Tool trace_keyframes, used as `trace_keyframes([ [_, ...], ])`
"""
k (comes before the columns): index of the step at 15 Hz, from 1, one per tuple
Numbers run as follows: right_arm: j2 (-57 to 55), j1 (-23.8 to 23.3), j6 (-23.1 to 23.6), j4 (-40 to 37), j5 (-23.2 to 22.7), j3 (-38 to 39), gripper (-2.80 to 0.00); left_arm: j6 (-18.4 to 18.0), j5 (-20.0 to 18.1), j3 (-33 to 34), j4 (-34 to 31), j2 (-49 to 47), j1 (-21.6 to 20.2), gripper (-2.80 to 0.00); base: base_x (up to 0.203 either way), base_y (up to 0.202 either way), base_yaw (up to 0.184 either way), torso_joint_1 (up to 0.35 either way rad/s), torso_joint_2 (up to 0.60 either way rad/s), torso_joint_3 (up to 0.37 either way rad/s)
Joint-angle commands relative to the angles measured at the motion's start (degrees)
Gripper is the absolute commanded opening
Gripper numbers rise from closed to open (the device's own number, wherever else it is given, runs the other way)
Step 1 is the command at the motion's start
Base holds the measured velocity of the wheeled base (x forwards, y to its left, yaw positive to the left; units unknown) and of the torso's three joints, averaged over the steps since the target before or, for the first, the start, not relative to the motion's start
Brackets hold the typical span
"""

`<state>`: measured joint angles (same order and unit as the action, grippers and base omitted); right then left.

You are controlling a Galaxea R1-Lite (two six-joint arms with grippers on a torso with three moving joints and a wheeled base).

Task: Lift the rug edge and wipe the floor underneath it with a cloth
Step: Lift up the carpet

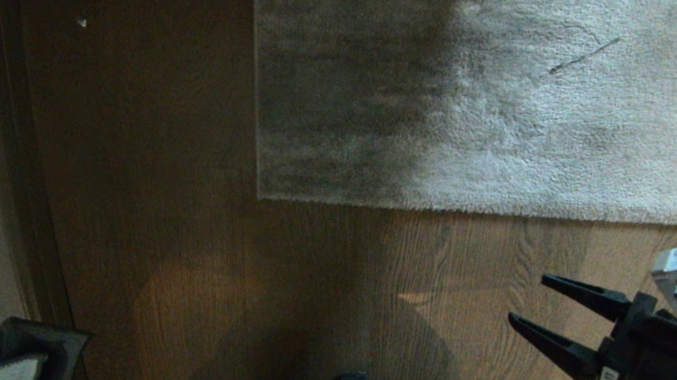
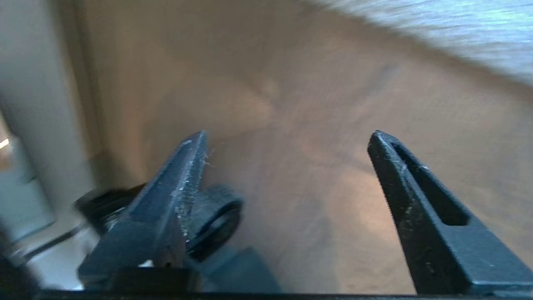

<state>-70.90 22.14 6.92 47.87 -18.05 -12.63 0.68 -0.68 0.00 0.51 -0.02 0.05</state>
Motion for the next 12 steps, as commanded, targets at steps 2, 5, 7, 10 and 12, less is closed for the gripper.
trace_keyframes([
  [2,-6.94,3.14,0.03,0.37,-0.14,-3.26,0.0,0.02,-0.02,0.0,0.02,0.02,-0.05,-2.8,0.0,0.0,0.0,0.0,0.0,0.0],
  [5,-10.34,3.57,-2.07,1.11,-0.14,-5.58,0.0,0.02,-0.02,0.0,0.02,0.02,-0.05,-2.8,0.0,0.0,0.0,0.0,0.0,0.0],
  [7,-11.14,6.75,-7.77,3.75,0.27,-5.41,0.0,0.02,-0.02,0.0,0.02,0.02,0.03,-2.8,0.0,0.0,0.0,0.0,0.0,0.0],
  [10,-13.62,7.27,-10.9,5.35,2.37,-5.12,0.0,0.02,-0.02,0.0,0.02,0.02,-0.05,-2.8,0.0,0.0,0.0,0.0,0.0,0.0],
  [12,-14.54,8.28,-14.19,7.22,2.61,-5.06,0.0,0.02,-0.02,0.0,0.02,0.02,-0.05,-2.8,0.0,0.0,0.0,0.0,0.0,0.0],
])
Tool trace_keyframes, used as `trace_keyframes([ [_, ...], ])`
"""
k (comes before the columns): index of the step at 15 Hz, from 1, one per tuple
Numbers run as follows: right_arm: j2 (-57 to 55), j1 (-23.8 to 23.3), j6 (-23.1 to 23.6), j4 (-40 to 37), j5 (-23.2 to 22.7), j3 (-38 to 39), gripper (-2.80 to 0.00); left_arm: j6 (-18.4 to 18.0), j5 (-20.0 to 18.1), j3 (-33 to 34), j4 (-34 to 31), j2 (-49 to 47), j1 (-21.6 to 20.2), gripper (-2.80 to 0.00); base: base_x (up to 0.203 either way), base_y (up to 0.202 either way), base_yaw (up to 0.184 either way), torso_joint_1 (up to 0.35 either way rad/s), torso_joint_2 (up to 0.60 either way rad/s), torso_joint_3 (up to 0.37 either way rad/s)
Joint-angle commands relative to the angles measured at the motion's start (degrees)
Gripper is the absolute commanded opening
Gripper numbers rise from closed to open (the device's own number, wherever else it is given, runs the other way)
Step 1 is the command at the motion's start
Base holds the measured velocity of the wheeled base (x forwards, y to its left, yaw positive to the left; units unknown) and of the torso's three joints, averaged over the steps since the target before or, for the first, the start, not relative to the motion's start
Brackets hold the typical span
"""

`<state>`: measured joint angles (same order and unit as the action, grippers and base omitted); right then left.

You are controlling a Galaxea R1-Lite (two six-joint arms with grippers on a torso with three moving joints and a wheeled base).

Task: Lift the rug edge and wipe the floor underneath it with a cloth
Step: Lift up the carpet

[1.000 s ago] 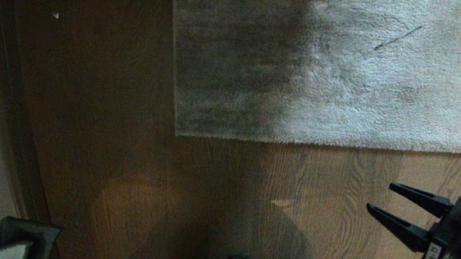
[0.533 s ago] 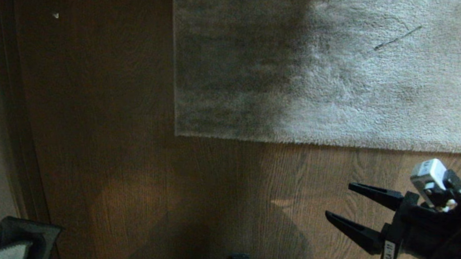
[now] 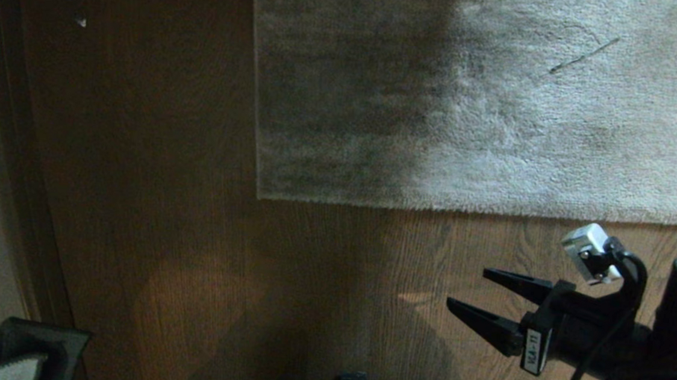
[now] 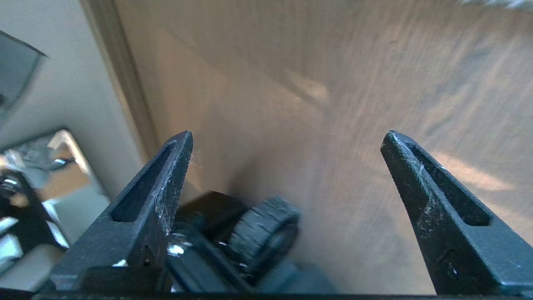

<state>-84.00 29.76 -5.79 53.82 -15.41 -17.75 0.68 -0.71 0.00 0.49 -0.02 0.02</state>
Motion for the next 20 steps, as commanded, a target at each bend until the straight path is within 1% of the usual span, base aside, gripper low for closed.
trace_keyframes([
  [1,-2.37,0.79,-2.88,2.98,0.19,0.21,0.0,0.02,0.0,0.0,0.04,0.02,0.02,-2.8,0.0,0.0,0.0,0.0,0.0,0.0],
  [3,-4.71,0.81,-4.81,7.14,2.07,0.9,0.0,0.02,0.0,0.0,0.04,0.02,0.0,-2.8,0.0,0.0,0.0,0.0,0.0,0.0],
  [6,-7.4,1.88,-9.55,14.28,5.18,3.15,0.0,0.02,0.0,0.0,0.04,0.02,-0.01,-2.8,0.0,0.0,0.0,0.0,0.0,0.0],
  [8,-8.87,2.54,-10.83,17.15,7.98,3.75,0.0,0.02,0.0,0.0,0.04,0.02,-0.01,-2.8,0.0,0.0,0.0,0.0,0.0,0.0],
  [10,-9.31,3.95,-14.25,20.19,10.4,3.69,0.0,0.02,0.0,0.0,0.04,0.02,0.05,-2.8,0.0,0.0,0.0,0.0,0.0,0.0],
  [11,-10.04,4.4,-14.68,21.05,11.46,3.69,0.0,0.02,0.0,0.0,0.04,0.02,0.0,-2.8,0.0,0.0,0.0,0.0,0.0,0.0],
  [13,-13.07,5.53,-14.89,24.54,15.43,3.5,0.0,0.02,0.0,0.0,0.04,0.02,-0.02,-2.8,0.0,0.0,0.0,0.0,0.0,0.0],
  [16,-19.91,8.8,-15.99,34.92,20.57,3.34,0.0,0.02,0.0,0.0,0.04,0.02,-0.02,-2.8,0.0,0.0,0.0,0.0,0.0,0.0],
  [17,-20.84,10.65,-16.43,35.83,22.53,3.2,0.0,0.02,0.0,0.0,0.04,0.02,-0.02,-2.8,0.0,0.0,0.0,0.0,0.0,0.0],
  [18,-21.28,11.93,-17.16,36.08,23.34,3.05,0.0,0.02,0.0,0.0,0.04,0.02,0.03,-2.8,0.0,0.0,0.0,0.0,0.0,0.0],
  [20,-21.84,12.81,-18.06,36.13,24.63,1.37,0.0,0.02,0.0,0.0,0.04,0.02,-0.02,-2.8,0.0,0.0,0.0,0.0,0.0,0.0],
])
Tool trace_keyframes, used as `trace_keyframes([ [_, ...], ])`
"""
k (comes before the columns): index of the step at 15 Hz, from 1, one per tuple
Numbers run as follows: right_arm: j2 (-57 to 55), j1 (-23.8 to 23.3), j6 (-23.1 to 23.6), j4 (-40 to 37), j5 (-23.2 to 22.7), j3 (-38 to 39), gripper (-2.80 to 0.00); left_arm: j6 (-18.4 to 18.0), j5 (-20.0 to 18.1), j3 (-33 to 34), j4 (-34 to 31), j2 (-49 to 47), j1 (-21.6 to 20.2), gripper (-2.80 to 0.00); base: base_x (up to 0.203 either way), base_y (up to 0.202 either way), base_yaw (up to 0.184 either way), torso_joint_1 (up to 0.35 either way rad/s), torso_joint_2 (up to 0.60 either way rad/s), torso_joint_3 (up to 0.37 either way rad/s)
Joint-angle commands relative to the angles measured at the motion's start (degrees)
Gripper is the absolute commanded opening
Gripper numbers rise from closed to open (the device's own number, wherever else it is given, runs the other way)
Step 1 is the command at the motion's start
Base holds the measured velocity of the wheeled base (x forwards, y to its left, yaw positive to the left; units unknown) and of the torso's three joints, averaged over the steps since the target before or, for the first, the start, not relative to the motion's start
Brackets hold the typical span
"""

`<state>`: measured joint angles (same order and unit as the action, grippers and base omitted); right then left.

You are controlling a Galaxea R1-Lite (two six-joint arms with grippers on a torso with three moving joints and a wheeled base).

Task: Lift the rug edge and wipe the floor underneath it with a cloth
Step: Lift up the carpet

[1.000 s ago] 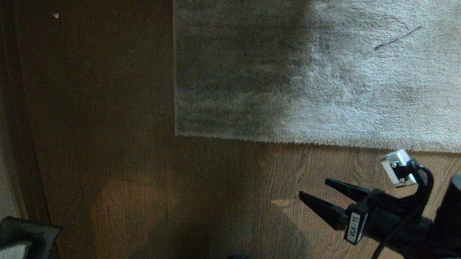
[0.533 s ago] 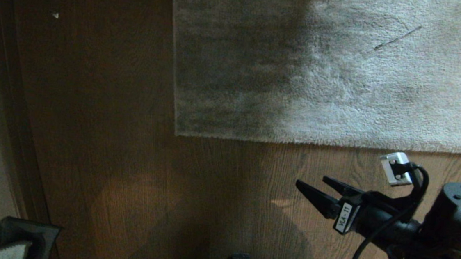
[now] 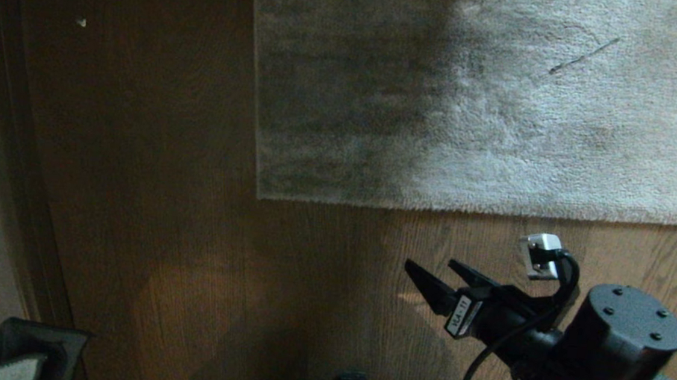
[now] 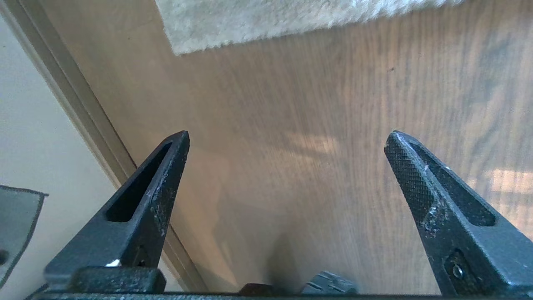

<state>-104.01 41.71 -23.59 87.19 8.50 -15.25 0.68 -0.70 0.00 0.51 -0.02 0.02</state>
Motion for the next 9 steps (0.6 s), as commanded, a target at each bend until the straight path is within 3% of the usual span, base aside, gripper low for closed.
trace_keyframes([
  [1,-2.82,0.85,-0.29,2.77,2.11,-1.94,0.0,0.03,0.0,0.0,0.02,0.02,0.06,-2.8,0.0,0.0,0.0,0.0,0.0,0.0],
  [9,-6.65,0.74,-0.58,2.77,6.54,-2.85,0.0,0.03,0.0,0.0,0.02,0.02,-0.02,-2.8,0.0,0.0,0.0,0.0,0.0,0.0],
])
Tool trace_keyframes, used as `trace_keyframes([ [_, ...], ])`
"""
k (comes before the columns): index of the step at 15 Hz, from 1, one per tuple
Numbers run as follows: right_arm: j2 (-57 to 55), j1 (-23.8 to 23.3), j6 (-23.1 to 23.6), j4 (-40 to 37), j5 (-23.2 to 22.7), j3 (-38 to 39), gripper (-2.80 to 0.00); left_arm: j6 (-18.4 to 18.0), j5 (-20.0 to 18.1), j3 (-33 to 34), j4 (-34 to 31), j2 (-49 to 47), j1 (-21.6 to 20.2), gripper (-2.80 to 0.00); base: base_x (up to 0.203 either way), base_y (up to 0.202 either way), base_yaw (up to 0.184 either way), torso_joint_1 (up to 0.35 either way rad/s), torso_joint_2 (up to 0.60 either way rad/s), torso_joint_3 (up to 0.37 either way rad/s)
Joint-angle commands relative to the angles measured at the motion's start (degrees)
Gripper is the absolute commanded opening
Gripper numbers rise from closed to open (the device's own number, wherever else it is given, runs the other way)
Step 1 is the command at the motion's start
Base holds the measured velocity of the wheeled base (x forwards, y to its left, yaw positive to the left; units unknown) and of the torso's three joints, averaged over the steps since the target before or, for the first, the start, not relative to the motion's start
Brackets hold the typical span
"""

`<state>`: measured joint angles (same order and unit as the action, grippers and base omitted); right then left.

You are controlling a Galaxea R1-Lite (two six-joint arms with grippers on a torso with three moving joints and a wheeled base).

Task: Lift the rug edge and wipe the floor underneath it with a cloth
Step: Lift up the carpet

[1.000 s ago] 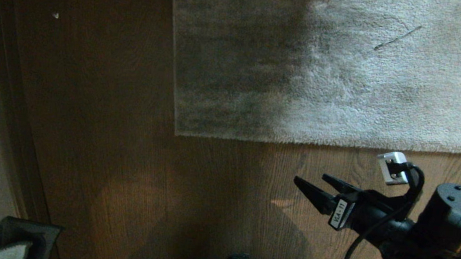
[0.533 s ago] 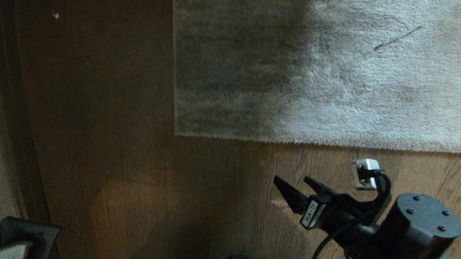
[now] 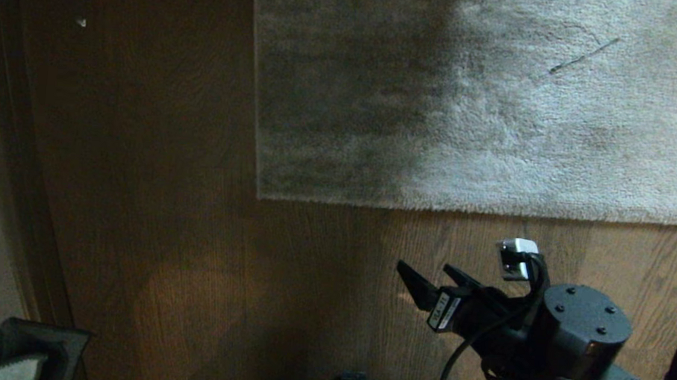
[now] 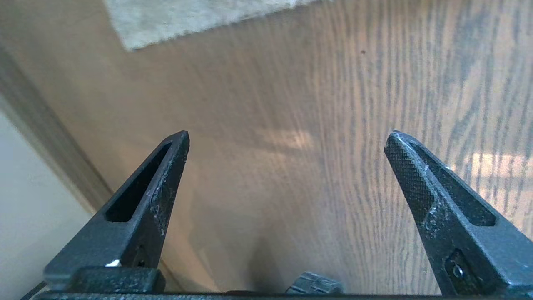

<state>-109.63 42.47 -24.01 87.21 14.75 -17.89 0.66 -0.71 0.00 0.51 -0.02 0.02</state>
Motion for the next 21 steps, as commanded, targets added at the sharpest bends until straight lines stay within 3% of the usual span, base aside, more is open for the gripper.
trace_keyframes([
  [1,-1.02,-0.11,-0.54,2.74,0.55,-0.22,0.0,0.04,0.0,0.0,0.02,0.02,0.01,-2.8,0.0,0.0,0.0,0.0,0.0,0.0],
  [17,-1.82,-1.34,-0.16,2.7,3.81,-2.94,0.0,0.04,0.0,0.0,0.02,0.02,-0.02,-2.8,0.0,0.0,0.0,0.0,0.0,0.0],
  [21,-2.59,-1.34,-0.25,2.74,6.34,-5.59,0.0,0.04,0.0,0.0,0.02,0.02,-0.02,-2.8,0.0,0.0,0.0,0.0,0.0,0.0],
])
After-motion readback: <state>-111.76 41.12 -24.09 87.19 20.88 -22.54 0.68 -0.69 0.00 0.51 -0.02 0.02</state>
